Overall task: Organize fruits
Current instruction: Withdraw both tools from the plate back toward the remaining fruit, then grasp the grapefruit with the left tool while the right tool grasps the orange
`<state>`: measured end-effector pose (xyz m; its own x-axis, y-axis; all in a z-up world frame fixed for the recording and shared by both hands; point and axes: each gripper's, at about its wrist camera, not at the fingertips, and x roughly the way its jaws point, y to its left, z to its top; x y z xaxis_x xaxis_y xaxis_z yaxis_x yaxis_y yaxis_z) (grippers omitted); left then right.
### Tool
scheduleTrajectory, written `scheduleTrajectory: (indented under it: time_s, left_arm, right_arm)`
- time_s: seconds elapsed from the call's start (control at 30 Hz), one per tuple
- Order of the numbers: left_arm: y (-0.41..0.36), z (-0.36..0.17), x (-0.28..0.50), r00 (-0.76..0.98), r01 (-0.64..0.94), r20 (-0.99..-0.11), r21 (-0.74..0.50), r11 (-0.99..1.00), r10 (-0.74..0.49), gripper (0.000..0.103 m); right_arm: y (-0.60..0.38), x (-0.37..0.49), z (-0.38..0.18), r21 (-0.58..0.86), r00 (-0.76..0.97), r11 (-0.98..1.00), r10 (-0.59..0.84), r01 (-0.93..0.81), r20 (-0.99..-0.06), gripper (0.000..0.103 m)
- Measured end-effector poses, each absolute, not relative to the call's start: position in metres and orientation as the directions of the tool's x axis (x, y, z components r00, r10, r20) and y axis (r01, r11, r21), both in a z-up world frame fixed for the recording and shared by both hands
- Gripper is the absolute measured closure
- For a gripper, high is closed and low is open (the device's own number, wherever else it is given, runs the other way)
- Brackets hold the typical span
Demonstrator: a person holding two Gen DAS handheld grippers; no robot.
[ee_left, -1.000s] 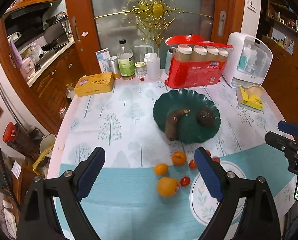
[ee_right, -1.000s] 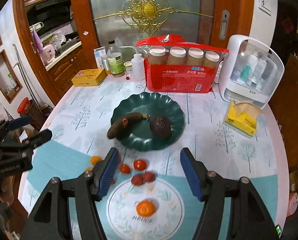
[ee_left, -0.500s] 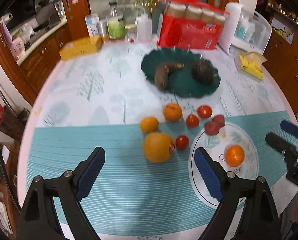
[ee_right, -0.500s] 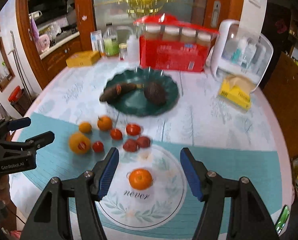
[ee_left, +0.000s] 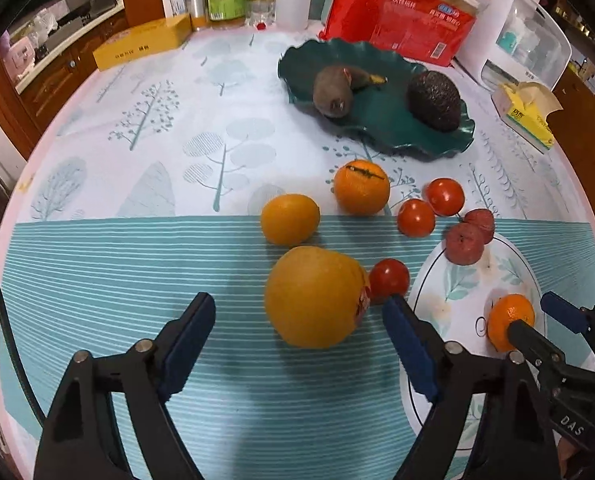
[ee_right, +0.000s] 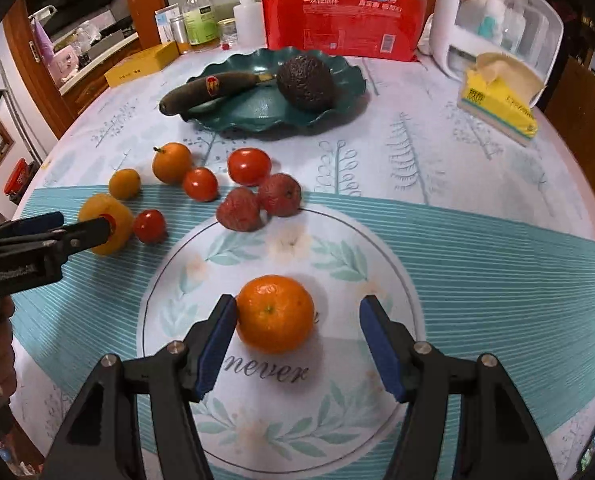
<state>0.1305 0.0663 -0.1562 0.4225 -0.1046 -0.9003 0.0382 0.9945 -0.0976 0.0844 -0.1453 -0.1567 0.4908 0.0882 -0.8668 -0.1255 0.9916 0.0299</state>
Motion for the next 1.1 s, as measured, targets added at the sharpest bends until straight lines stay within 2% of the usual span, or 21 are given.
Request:
scheduleTrajectory:
  time_s: [0.17,0.4,0.6,0.67,1.1]
  left_arm:
    - [0.069,-0.164,0.137,0.411,0.031,-0.904,-0.117,0.993,-0.119,0.026]
    - [0.07,-0.17,0.141,0.401,0.033,-0.906,-0.131,0.991,-0.133,0.028]
    - [0.066,-0.172,0.141,0.394,0.048,-0.907,-0.143,0.989,-0.151,0.041]
    - [0.063,-0.171,0.14,0.396,0.06,-0.904,-0.148,0.987,-0.159,0.05]
    - [0.059,-0.163,0.12,0.403,0.057,-0.905,-0.126,0.99,-0.138,0.054]
  right_arm:
    - [-0.136,0.088,-0.159,0.018,0.499,0.989,0.091,-0.15,-0.862,0.039]
    - [-0.13,0.093,-0.171,0.028,0.476,0.987,0.1,-0.158,-0.874,0.039]
    - [-0.132,0.096,-0.178,0.044,0.464,0.989,0.106,-0.143,-0.879,0.053]
    - [-0.132,0.096,-0.18,0.035,0.467,0.99,0.095,-0.136,-0.879,0.056]
    - [-0.13,0.088,-0.177,0.03,0.467,0.989,0.096,-0.146,-0.879,0.058]
